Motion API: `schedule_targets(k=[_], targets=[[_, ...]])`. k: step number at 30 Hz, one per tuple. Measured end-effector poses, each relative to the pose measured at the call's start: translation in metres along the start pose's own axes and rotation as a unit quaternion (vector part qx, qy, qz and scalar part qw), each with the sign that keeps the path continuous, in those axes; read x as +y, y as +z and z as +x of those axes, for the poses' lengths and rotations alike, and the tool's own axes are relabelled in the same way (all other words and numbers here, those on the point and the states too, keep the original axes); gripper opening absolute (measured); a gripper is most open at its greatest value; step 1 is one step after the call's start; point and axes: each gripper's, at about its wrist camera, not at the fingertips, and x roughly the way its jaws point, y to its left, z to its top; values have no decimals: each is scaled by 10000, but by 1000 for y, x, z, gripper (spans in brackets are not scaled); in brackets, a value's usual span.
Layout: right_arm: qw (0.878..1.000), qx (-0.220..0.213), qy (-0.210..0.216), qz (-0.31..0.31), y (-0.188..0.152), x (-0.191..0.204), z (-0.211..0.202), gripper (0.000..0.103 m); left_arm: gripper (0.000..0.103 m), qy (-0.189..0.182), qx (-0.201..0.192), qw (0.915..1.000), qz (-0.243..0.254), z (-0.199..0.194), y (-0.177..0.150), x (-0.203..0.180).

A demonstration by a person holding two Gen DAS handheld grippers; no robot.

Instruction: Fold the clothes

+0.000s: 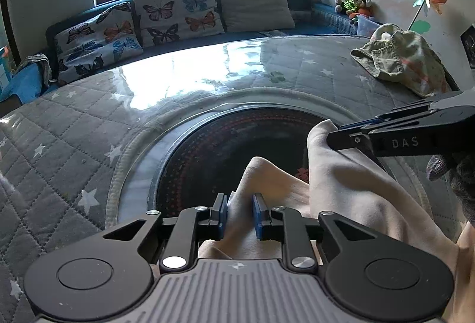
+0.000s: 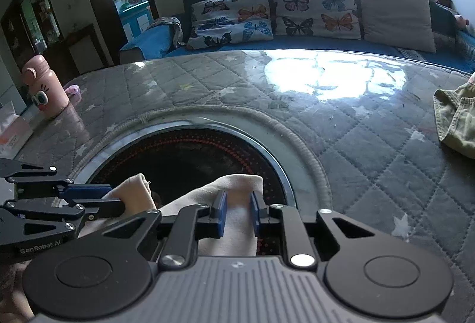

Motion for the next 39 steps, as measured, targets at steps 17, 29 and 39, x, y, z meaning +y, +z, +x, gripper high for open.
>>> schedule_targets(k=[17,29,39], targets=[[9997,-186,-149,-7,-2,-1,-4,4,8,314,-310,9990,-65,-14,2,6],[9909,-1212,-593,19,19,-9,-54,0,6,1194,-1058,9812,-1082,-65,-3,74],[9966,-670,-423,227,30,-16,-14,11,9,1172,-504,9838,-1261,-37,-1,108]])
